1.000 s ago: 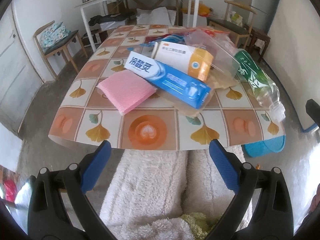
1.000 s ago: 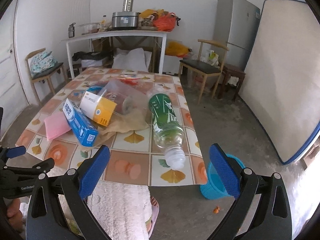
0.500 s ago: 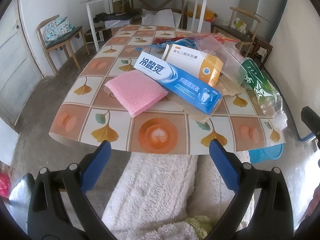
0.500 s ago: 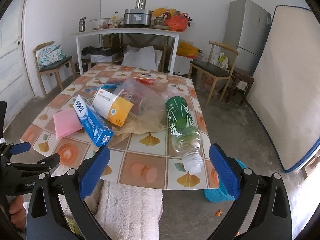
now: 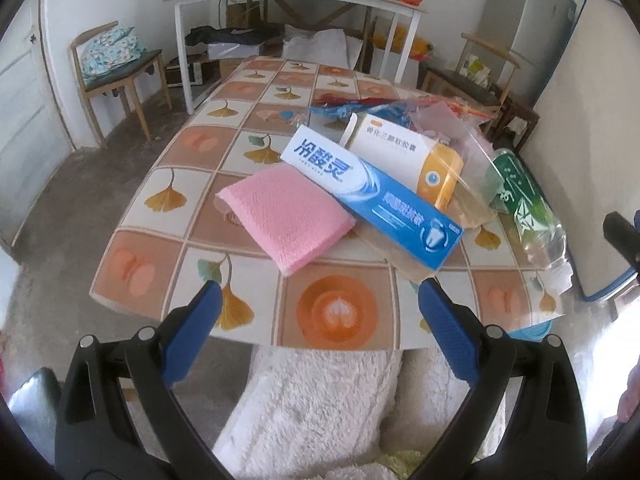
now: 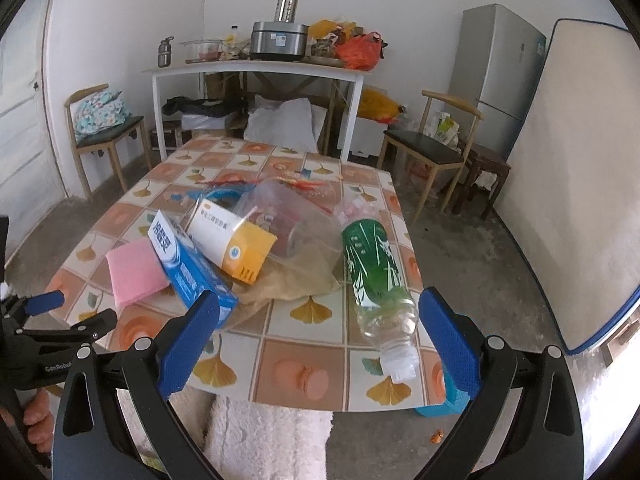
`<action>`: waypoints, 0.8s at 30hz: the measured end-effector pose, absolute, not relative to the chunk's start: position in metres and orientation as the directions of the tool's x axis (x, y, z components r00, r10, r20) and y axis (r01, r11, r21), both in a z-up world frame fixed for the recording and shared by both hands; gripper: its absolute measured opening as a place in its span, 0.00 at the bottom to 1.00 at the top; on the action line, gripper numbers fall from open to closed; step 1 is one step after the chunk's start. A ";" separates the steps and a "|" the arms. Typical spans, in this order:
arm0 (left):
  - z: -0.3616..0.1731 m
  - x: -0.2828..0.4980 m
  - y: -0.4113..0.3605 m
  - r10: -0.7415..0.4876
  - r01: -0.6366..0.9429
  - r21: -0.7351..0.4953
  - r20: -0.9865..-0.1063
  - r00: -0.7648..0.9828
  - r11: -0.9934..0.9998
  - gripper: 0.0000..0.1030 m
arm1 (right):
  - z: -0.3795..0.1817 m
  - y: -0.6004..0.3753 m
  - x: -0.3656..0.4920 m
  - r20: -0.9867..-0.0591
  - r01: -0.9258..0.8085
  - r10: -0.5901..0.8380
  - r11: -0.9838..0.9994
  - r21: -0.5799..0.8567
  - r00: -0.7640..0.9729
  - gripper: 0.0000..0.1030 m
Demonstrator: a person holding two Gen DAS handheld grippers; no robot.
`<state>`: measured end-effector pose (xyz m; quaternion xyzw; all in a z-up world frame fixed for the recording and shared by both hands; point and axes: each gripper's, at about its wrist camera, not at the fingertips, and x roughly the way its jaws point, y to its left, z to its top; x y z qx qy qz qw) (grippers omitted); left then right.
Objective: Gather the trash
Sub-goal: 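Reach the left tool to the pink sponge and close on it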
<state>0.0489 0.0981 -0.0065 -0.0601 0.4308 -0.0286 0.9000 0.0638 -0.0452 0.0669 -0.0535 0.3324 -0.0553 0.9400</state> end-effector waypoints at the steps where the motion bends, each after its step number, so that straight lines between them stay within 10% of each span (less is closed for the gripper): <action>1: -0.008 0.051 0.101 -0.115 0.011 -0.139 -0.767 0.631 0.990 0.92 | 0.069 -0.045 0.064 -0.616 0.074 -0.141 0.988 -0.133 0.775 0.94; 24: -0.022 0.085 0.113 -0.493 0.323 -0.373 -0.622 0.608 0.870 0.92 | 0.030 -0.110 0.108 -0.685 0.185 -0.035 0.972 0.147 0.728 0.94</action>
